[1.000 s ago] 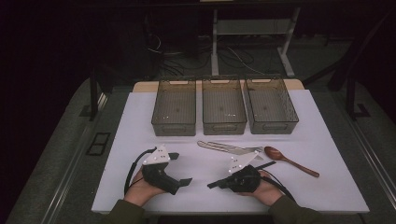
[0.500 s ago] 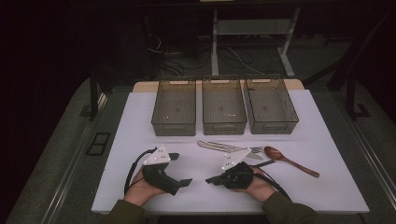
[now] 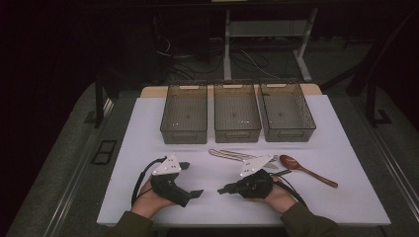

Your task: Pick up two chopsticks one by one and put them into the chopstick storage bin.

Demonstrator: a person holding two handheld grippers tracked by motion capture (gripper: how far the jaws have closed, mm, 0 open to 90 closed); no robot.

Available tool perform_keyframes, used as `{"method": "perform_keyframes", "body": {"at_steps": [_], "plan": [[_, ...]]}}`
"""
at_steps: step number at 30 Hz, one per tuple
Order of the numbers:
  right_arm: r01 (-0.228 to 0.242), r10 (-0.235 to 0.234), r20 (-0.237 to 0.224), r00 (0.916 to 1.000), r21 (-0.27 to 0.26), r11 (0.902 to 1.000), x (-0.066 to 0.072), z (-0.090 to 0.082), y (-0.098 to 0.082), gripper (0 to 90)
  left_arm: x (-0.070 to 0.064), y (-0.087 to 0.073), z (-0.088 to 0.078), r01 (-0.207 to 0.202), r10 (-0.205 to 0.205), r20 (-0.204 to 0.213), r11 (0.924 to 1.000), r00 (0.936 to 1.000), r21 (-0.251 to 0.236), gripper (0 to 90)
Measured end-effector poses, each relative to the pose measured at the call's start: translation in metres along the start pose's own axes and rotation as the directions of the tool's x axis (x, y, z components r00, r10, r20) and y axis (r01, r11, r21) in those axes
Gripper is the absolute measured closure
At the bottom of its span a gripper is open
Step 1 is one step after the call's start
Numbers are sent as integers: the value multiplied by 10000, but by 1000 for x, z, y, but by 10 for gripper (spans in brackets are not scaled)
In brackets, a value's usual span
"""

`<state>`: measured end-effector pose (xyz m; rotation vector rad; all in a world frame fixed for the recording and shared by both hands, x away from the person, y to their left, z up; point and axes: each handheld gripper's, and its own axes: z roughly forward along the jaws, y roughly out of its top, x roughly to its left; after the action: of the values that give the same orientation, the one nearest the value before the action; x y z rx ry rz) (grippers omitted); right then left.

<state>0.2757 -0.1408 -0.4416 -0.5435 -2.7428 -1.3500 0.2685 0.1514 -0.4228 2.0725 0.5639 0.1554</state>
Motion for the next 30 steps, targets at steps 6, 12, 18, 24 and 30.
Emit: {"method": "perform_keyframes", "body": {"at_steps": [6,12,18,24,30], "plan": [[-428,438,412,9982,-255,9988,-5,-21,-9,707,0,-1,0,-2,1,62,9999,10000,115,0],[-799,851,657,9942,-776,9938,-10,-42,-16,521,-1,-1,0,-9,9,82,10000,10000,92,0],[-931,1101,1229,9863,-1364,9863,-15,-62,-28,367,0,-2,0,-45,45,12,10000,10000,74,0],[-1164,1490,1696,9742,-1884,9752,-18,-83,-43,298,0,-2,-1,-98,98,-59,10000,9999,13,0],[-1442,1945,2116,9578,-2316,9621,-21,-102,-61,265,0,-2,-2,-188,188,-73,9998,9998,30,0]]}}
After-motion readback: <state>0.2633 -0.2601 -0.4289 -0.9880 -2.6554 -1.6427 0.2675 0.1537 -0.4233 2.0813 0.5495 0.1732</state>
